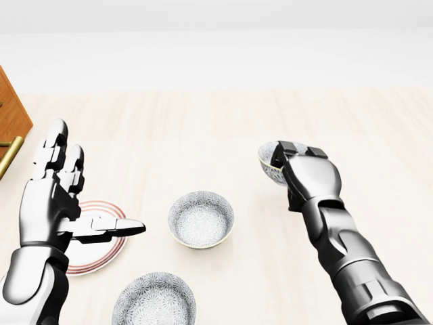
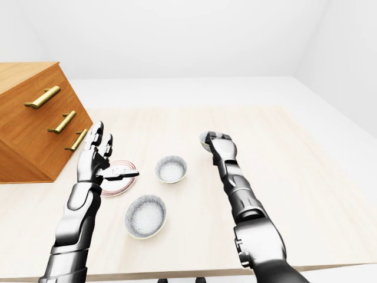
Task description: Stack the bowl at the front on the bowl in the middle.
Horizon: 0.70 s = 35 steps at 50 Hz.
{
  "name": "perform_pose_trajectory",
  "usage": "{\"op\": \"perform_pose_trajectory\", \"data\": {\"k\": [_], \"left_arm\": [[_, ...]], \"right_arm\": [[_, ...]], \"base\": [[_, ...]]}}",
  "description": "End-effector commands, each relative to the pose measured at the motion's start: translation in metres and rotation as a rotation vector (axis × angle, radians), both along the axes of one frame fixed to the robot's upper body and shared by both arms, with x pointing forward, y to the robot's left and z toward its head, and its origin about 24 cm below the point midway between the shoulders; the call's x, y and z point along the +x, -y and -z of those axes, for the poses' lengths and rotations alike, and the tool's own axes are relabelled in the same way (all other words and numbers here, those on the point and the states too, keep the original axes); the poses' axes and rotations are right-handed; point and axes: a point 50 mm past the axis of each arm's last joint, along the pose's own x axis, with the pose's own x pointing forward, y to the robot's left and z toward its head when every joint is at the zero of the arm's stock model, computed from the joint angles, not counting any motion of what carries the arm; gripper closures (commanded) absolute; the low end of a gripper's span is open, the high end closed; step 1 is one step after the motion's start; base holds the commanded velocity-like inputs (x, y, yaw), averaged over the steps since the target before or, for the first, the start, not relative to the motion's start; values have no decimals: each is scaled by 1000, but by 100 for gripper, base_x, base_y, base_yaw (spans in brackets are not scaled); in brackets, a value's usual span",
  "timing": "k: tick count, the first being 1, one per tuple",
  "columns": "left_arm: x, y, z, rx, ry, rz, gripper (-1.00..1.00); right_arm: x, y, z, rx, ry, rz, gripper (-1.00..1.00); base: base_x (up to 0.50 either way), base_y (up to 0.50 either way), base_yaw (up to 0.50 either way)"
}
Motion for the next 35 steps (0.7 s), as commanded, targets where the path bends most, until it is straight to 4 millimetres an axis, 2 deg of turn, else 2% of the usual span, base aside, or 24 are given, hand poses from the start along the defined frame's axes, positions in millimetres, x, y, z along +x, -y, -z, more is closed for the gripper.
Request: {"op": "perform_pose_trajectory", "data": {"k": [1,4,8,12,16,24,30,35], "left_arm": [[-1,1,-4,4,15,-2,-100],[-1,2,-5,6,21,-1,-100],[-1,3,-6,9,27,3,-100],[-1,4,-6,10,27,5,-100],[-1,5,-7,11,29,7,-100],[0,6,-7,12,29,8,-100],[-1,6,-9,11,37,7,-100],[0,6,-9,11,36,8,-100]], "right_arm": [[-20,-18,-30,47,107,-125,100],[-20,-32,-43,5,182,-163,100],[-35,-55,-48,24,191,-237,100],[-47,-63,-53,38,201,-272,100],[-56,-62,-58,19,232,-275,100],[-83,-53,-35,-46,198,-251,100],[-90,-50,-41,-62,232,-242,100],[-94,-48,-34,-82,215,-237,100]], "base": [[0,0,0],[0,0,0],[0,0,0],[0,0,0],[0,0,0],[0,0,0],[0,0,0],[0,0,0]]}}
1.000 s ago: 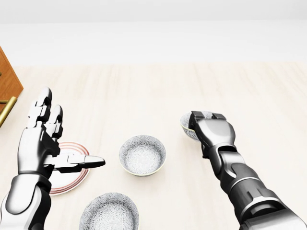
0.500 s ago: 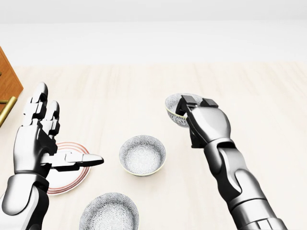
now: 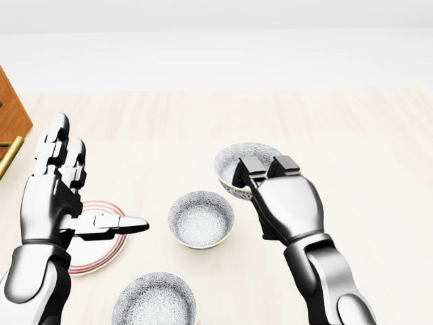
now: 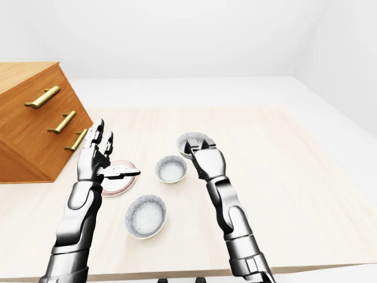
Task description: Stack the bowl at the front on the bowl in the middle.
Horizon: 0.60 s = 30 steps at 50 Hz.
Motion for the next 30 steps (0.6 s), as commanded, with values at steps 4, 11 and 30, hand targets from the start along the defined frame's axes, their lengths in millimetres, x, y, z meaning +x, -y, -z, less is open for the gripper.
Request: {"op": "perform_pose_trajectory", "data": {"k": [4,11,30], "left_arm": [[1,2,-1,0,2,3,-100],[1,1,-2,0,5,3,-100],[1,2,-1,-2,2,5,-100]], "right_arm": [[-28,4,10,-123,46,28,100],[-37,0,19,-154,47,19,100],[-45,-20,20,-191,75,-39,100]], "base": [[0,0,0],[0,0,0],[0,0,0]]}}
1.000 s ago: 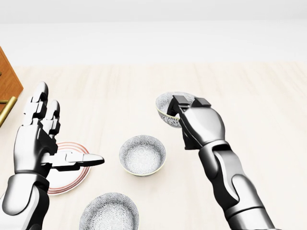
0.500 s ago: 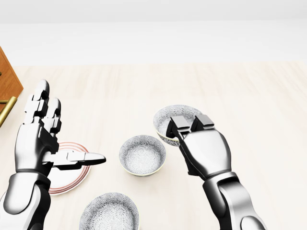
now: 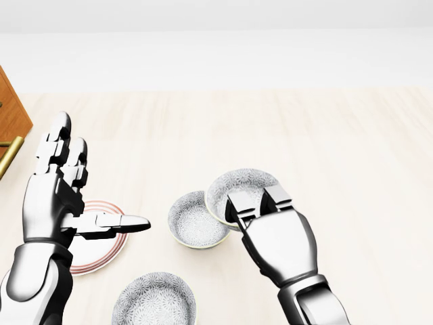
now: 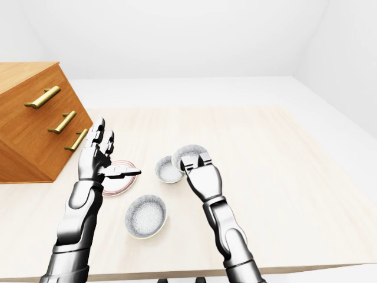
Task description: Stack the bowl at the front on the bowl in the middle.
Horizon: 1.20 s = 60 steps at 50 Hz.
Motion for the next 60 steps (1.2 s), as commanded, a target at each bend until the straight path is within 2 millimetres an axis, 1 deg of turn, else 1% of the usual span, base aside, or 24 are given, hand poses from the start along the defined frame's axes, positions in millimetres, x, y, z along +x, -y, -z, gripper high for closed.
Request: {"op": "perform_pose_trajectory", "data": {"k": [1,11,18,23,30,42,51,60], "left_arm": [[0,0,0,-1,2,0,-100],[0,-1,1,-3,-4,-1,-100],[0,-1,2,-3,-10,1,-100],[0,-1,3,-3,-12,1,-100],[0,-1,4,-3,-17,2,-100],[0,0,3,-4,-14,3,-100],[0,-1,4,-4,-16,3,-100],[0,0,5,-5,-21,3,-100]], "right_arm": [[-7,-10,-4,-70,59,-22,100],[-5,-16,-10,-58,68,-40,100],[-7,-26,-11,-52,70,-69,100],[-5,-35,-12,-44,76,-91,100],[-4,-40,-8,-56,79,-105,100],[7,-51,-6,-67,93,-125,100],[10,-59,5,-71,65,-144,100],[18,-64,9,-91,81,-152,100]], "base": [[0,0,0],[0,0,0],[0,0,0],[0,0,0],[0,0,0],[0,0,0],[0,0,0],[0,0,0]]}}
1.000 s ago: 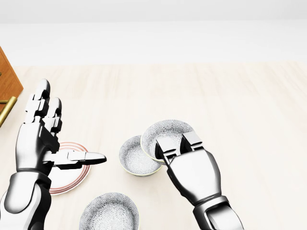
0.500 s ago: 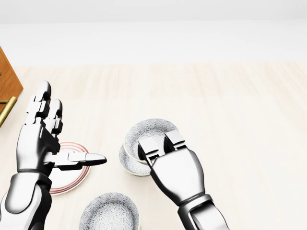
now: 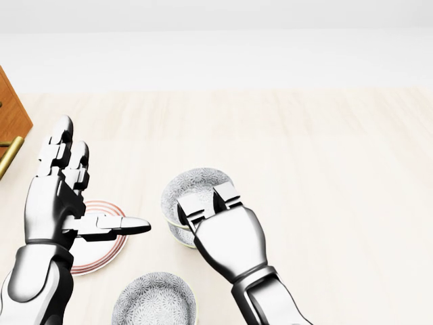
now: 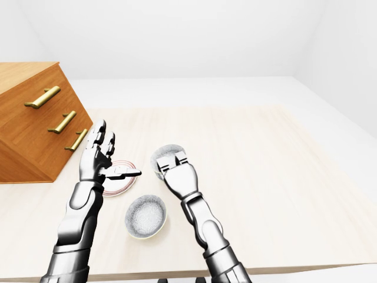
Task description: Stack the bowl at the front on the bowl in the middle.
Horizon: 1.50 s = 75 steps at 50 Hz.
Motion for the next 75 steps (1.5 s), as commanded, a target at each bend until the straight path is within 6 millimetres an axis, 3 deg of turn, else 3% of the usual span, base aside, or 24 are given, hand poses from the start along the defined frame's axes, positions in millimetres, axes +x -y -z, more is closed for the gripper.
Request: {"op": "perform_pose_trajectory", "data": {"k": [1,30,32,33,34,50,60,67,75], "left_arm": [[0,0,1,0,-4,0,-100],[-1,-2,1,0,-5,-3,-100],[-1,-2,2,-1,-8,-4,-100],[-1,-2,2,-1,-9,-4,-100],[-1,-2,2,-1,-9,-3,-100],[0,-2,2,-1,-9,-4,-100],[-2,-2,-4,-2,20,-5,-100],[-3,-3,-12,4,52,-10,-100],[-5,-2,-19,9,84,-7,-100]], "right_arm": [[7,-8,2,-55,52,-14,100],[15,-8,5,-101,96,-15,100],[13,-8,7,-106,86,-15,41],[13,-8,8,-116,68,-15,-58],[11,-7,9,-115,66,-16,-100],[8,-8,-5,-75,67,-13,-100],[23,23,-67,199,-44,15,-100],[-5,29,-112,409,-117,-190,-100],[-19,31,-159,527,10,-354,-100]], "base": [[0,0,0],[0,0,0],[0,0,0],[0,0,0],[0,0,0],[0,0,0],[0,0,0],[0,0,0],[0,0,0]]}}
